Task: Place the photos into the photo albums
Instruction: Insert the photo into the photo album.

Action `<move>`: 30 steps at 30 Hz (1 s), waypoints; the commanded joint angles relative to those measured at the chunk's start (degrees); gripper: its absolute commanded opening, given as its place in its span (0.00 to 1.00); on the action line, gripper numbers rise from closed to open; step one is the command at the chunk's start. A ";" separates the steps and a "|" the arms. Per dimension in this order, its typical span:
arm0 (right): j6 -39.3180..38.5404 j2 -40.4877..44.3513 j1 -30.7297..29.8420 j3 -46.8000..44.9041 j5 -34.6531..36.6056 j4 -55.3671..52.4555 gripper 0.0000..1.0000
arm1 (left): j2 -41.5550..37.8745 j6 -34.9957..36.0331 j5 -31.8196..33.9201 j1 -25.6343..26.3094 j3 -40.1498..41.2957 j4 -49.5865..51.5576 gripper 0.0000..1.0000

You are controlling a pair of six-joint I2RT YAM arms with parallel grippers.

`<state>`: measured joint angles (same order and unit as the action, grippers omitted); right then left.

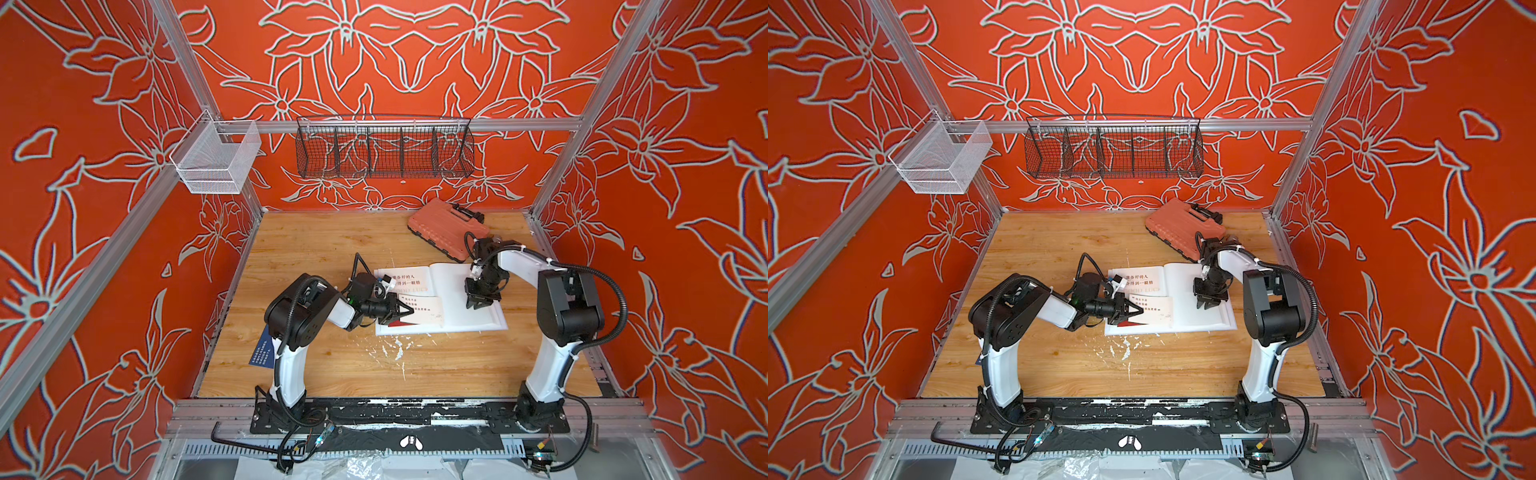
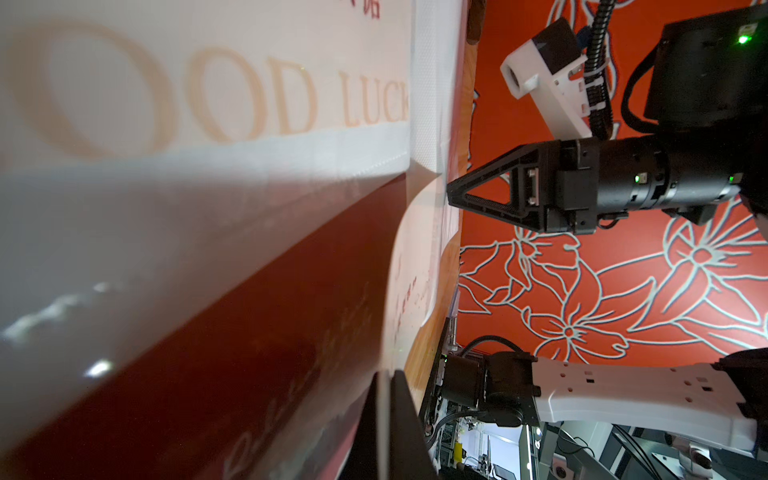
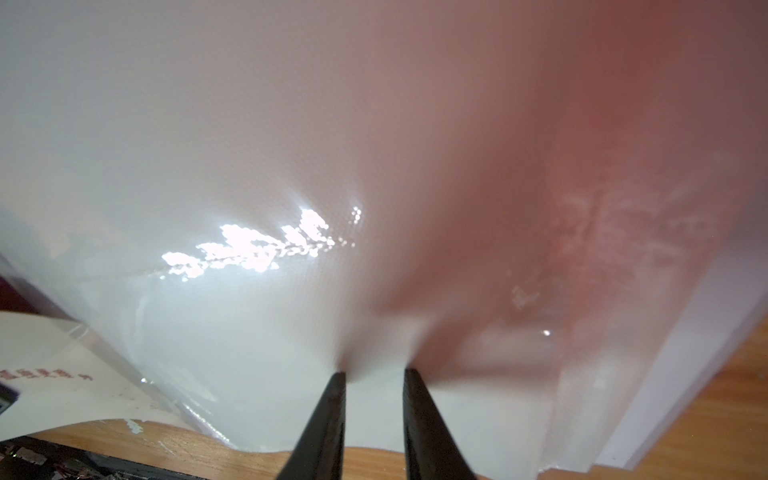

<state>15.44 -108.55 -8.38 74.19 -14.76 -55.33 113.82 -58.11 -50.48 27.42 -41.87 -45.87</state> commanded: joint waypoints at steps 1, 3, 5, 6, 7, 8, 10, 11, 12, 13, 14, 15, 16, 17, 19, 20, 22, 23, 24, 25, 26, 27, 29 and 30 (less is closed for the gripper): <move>-0.06 -0.94 -0.07 0.72 0.36 -1.78 0.27 | 1.41 -0.21 -0.50 0.60 0.04 -0.89 0.00; 0.16 -0.93 -0.14 0.61 -0.03 -1.49 0.27 | 1.68 -0.43 -0.28 0.96 0.12 -0.98 0.00; 0.57 -0.87 -0.12 0.21 -0.72 -0.98 0.27 | 1.73 -0.92 0.50 1.23 0.62 -1.39 0.00; 0.73 -0.84 -0.14 0.06 -1.08 -0.80 0.27 | 1.61 -1.35 1.01 1.40 0.85 -1.86 0.00; 0.88 -0.74 -0.14 -0.08 -1.43 -0.70 0.27 | 1.56 -1.77 1.38 1.57 1.06 -2.42 0.00; 1.04 -0.64 -0.12 -0.19 -1.98 -0.51 0.27 | 1.48 -2.16 1.96 1.80 1.09 -2.85 0.00; 1.27 -0.35 -0.07 -0.54 -2.61 -0.14 0.27 | 0.99 -2.58 3.13 2.24 0.94 -3.19 0.00; 1.32 -0.11 -0.14 -0.55 -2.87 -0.09 0.27 | 0.65 -2.53 3.97 2.52 0.87 -2.80 0.00; 1.38 0.01 -0.20 -0.63 -3.11 0.03 0.27 | 0.32 -2.54 4.84 2.74 0.89 -2.50 0.00; 1.43 0.32 -0.22 -0.78 -3.32 0.19 0.27 | 0.04 -2.60 5.64 3.06 1.04 -2.39 0.00; 1.43 0.50 -0.23 -0.93 -3.64 0.25 0.27 | -0.38 -2.63 6.27 3.33 1.15 -2.32 0.00; 1.44 0.67 -0.19 -1.01 -3.75 0.39 0.27 | -0.75 -2.54 6.95 3.55 1.24 -1.73 0.00; 1.31 0.80 -0.23 -1.07 -3.93 0.48 0.27 | -1.04 -2.53 7.58 3.67 1.34 -1.43 0.00; 1.23 0.93 -0.23 -1.15 -3.96 0.44 0.27 | -1.33 -2.67 8.07 3.82 1.51 -1.42 0.00; 0.72 1.13 -0.20 -1.42 -3.95 0.42 0.27 | -1.68 -2.88 9.06 4.18 1.45 -1.09 0.00; 0.48 1.20 -0.19 -1.50 -3.95 0.43 0.27 | -1.85 -2.88 9.59 4.44 1.35 -0.62 0.00; 0.04 1.40 -0.15 -1.67 -4.04 0.56 0.27 | -2.42 -2.65 10.93 4.91 1.10 0.60 0.00; -0.19 1.52 -0.18 -1.60 -4.04 0.49 0.27 | -2.91 -2.43 11.86 5.17 1.17 1.74 0.00; -0.45 1.68 -0.22 -1.55 -3.97 0.57 0.27 | -3.72 -1.92 12.72 5.36 1.17 3.04 0.00; -0.64 1.76 -0.17 -1.44 -3.80 0.52 0.27 | -4.52 -1.29 13.57 5.53 1.17 4.52 0.00; -0.91 1.99 -0.15 -1.34 -3.63 0.37 0.27 | -5.48 -0.45 14.51 5.70 1.10 6.32 0.00; -1.11 2.08 -0.15 -1.14 -3.60 0.27 0.28 | -6.35 0.31 14.99 5.79 0.76 8.16 0.00; -1.44 2.31 -0.14 -0.91 -3.60 0.22 0.28 | -7.22 1.05 15.36 5.96 0.08 10.56 0.00; -1.55 2.48 -0.13 -0.78 -3.63 0.18 0.29 | -7.40 1.15 15.49 6.17 -0.21 11.19 0.00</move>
<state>15.18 -107.85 -8.38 73.43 -18.48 -54.17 108.47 -58.85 -37.52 33.04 -41.25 -39.62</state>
